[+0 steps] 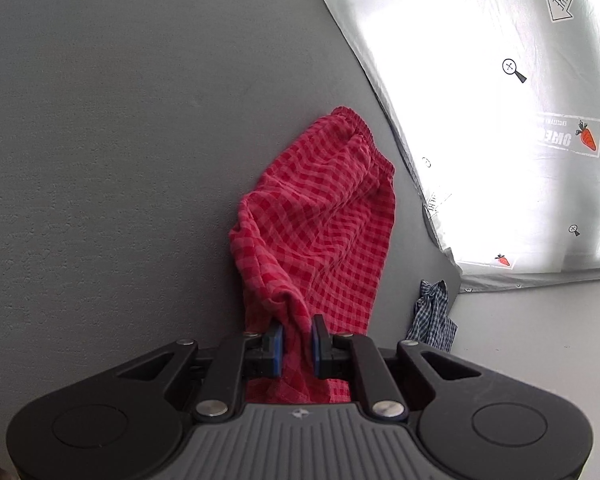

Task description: Fold clothes

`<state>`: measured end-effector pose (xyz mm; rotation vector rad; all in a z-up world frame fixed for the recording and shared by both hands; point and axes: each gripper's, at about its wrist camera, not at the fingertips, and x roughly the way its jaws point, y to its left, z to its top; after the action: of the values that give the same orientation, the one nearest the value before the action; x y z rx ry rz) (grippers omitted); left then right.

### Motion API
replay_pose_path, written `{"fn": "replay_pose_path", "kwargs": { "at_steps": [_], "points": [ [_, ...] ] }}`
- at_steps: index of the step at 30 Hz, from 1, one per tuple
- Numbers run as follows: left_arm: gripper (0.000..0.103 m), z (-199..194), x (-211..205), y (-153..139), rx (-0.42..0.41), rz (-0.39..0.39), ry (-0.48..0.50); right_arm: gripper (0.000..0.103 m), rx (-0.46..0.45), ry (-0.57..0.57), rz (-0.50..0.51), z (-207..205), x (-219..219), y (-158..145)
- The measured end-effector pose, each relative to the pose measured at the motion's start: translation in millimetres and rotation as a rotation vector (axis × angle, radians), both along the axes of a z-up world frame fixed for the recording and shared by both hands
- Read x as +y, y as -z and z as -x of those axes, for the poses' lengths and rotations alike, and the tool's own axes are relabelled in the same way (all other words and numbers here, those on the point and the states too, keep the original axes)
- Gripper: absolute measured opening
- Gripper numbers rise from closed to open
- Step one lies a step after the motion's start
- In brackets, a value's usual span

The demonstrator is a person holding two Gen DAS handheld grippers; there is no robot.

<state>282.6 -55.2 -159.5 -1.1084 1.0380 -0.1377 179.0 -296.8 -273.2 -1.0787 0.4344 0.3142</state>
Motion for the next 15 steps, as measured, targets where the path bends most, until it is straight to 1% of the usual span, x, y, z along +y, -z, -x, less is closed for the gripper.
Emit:
{"fn": "replay_pose_path", "kwargs": {
  "at_steps": [1, 2, 4, 5, 6, 8, 9, 10, 12, 14, 15],
  "points": [
    [0.013, 1.2, 1.3, 2.6, 0.008, 0.0, -0.004, 0.054, 0.003, 0.008, 0.013, -0.9, -3.9, 0.8],
    [0.013, 2.4, 2.5, 5.4, 0.017, 0.001, -0.008, 0.044, 0.014, 0.016, 0.023, -1.8, -7.1, 1.7],
    [0.014, 4.6, 3.5, 10.4, 0.035, -0.003, -0.01, 0.01, 0.04, 0.023, 0.02, -2.6, -12.7, 0.8],
    [0.014, 5.2, 3.1, 12.1, 0.042, -0.013, 0.004, 0.005, 0.049, 0.024, 0.004, -2.2, -15.5, -2.4],
    [0.015, 5.7, 2.2, 13.6, 0.047, -0.026, 0.023, 0.004, 0.051, 0.03, -0.018, -2.5, -17.5, -7.8],
    [0.029, 7.5, -0.1, 16.0, 0.058, -0.049, 0.065, 0.004, 0.056, 0.046, -0.06, -4.5, -20.8, -18.8],
    [0.032, 10.0, -0.8, 18.2, 0.064, -0.049, 0.078, 0.004, 0.059, 0.057, -0.079, -6.2, -22.1, -24.4],
    [0.037, 13.4, -0.9, 21.5, 0.067, -0.029, 0.081, 0.004, 0.06, 0.069, -0.101, -8.9, -23.8, -31.1],
    [0.047, 20.4, -0.5, 31.4, 0.067, 0.066, 0.068, 0.004, 0.059, 0.09, -0.133, -15.1, -26.7, -42.5],
    [0.065, 25.6, -2.8, 45.1, 0.07, 0.205, 0.062, 0.004, 0.074, 0.111, -0.176, -22.2, -29.4, -55.0],
    [0.069, 27.0, -5.1, 51.0, 0.072, 0.261, 0.065, 0.004, 0.078, 0.12, -0.206, -24.9, -30.8, -61.9]
  ]
}}
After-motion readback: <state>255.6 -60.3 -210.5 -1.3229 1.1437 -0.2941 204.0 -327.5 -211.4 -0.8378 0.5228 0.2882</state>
